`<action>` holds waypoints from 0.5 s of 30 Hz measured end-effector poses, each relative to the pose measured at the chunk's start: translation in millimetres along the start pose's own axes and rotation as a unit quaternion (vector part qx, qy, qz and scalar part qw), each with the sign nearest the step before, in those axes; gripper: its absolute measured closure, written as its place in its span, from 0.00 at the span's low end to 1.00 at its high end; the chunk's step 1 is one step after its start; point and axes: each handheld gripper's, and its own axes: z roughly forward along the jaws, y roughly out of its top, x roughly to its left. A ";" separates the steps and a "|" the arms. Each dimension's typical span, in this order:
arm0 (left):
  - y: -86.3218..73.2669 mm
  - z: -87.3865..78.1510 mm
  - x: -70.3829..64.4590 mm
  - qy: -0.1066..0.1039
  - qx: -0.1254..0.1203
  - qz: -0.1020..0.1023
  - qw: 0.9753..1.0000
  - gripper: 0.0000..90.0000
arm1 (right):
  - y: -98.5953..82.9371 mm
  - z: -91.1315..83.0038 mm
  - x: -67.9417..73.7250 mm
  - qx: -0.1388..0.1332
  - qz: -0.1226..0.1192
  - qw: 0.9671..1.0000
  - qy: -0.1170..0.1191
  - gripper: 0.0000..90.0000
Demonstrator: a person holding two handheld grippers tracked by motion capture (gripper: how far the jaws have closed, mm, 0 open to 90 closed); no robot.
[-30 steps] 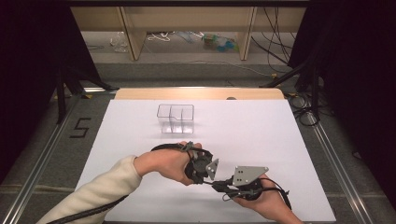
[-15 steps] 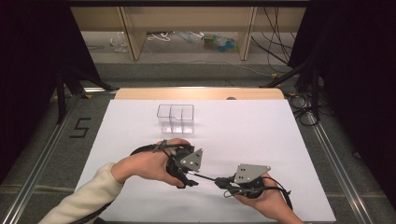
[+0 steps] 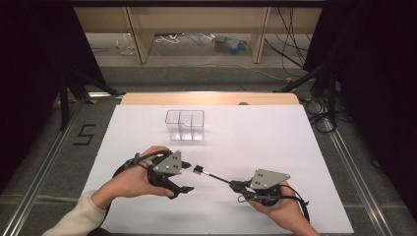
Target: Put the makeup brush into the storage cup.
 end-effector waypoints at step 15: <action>-19.2 17.7 7.1 -0.014 -0.083 -0.134 0.987 0.35 | 10.7 -10.3 -5.1 -0.079 0.023 0.995 -0.054 0.95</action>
